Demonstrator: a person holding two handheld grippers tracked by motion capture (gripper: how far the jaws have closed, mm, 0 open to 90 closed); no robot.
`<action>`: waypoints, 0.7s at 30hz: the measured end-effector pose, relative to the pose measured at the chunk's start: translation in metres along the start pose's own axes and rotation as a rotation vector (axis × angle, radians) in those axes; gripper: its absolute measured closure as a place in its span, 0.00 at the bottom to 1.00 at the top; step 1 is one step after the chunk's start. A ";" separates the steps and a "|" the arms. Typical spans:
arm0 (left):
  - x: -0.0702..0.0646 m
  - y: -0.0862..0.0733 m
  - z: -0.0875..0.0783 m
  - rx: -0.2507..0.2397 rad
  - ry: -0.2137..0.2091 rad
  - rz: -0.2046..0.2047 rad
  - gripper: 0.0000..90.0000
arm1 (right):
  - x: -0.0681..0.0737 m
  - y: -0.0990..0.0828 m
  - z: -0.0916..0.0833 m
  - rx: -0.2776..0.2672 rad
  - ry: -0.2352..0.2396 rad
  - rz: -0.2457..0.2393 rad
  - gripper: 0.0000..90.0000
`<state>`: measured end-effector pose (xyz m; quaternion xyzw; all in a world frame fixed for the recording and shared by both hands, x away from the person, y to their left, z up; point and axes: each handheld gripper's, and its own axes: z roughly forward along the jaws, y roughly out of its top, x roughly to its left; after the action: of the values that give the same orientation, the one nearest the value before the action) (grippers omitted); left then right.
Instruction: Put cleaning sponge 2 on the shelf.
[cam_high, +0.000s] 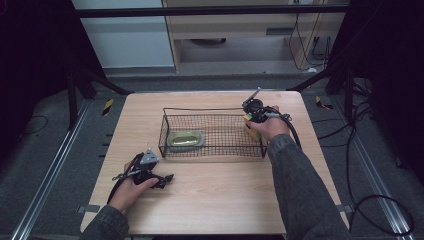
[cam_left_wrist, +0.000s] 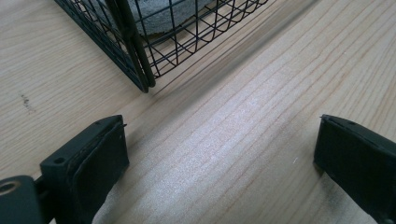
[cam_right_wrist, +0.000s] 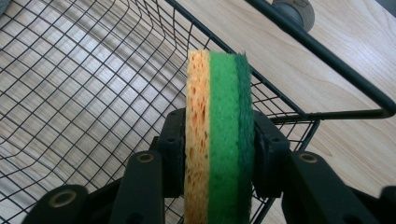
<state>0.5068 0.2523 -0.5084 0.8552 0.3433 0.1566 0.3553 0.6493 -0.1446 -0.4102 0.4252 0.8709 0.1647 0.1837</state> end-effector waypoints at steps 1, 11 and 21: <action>0.000 0.000 0.000 0.000 0.000 0.000 0.02 | 0.001 0.000 0.000 0.005 0.003 -0.003 0.65; 0.000 0.000 0.000 -0.002 0.000 0.000 0.02 | 0.005 0.000 -0.010 -0.011 0.003 -0.011 0.63; 0.000 0.000 0.000 -0.002 0.000 0.000 0.02 | 0.012 -0.001 -0.021 -0.029 0.026 -0.022 0.63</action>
<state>0.5068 0.2522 -0.5085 0.8548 0.3433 0.1569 0.3561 0.6322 -0.1384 -0.3939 0.4108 0.8752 0.1807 0.1805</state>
